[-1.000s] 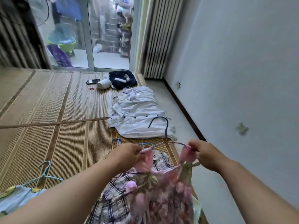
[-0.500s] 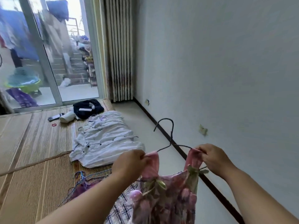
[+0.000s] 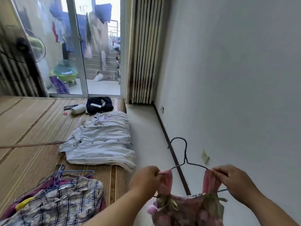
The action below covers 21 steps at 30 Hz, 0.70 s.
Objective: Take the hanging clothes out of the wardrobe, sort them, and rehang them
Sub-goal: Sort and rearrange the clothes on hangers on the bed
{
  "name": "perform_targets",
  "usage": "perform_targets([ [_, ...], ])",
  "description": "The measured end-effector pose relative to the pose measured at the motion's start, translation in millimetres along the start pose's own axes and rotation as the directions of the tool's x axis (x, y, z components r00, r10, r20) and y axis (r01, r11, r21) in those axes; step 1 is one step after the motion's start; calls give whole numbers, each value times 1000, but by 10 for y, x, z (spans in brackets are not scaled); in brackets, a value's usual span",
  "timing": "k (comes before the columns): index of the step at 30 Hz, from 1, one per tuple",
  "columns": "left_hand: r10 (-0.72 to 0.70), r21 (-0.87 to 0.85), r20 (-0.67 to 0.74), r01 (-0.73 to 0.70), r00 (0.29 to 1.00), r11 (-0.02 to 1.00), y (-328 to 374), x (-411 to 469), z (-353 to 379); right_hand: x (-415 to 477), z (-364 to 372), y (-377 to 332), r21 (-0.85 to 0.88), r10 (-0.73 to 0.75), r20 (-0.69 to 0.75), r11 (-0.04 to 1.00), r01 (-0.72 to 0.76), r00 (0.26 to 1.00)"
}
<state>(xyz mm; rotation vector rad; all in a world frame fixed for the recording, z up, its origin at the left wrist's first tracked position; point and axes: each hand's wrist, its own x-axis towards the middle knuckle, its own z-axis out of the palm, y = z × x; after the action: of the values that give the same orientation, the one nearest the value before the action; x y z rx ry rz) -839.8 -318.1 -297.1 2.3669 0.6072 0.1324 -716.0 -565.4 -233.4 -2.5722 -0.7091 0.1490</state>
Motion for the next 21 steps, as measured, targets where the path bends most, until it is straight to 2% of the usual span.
perform_targets([
  [4,-90,-117,0,89,996,989,-15,266,136,559,96,18,-48,-77,-35,996,75,996],
  [10,-166,-164,21,167,986,972,-142,926,280,1355,276,178,-57,-109,21,992,110,994],
  [15,-173,-201,4,171,985,965,-110,1956,219,2435,360,243,-66,-126,34,990,128,991],
  [21,-201,-119,-25,196,979,973,-141,3376,-243,3955,466,77,22,-130,48,991,129,990],
])
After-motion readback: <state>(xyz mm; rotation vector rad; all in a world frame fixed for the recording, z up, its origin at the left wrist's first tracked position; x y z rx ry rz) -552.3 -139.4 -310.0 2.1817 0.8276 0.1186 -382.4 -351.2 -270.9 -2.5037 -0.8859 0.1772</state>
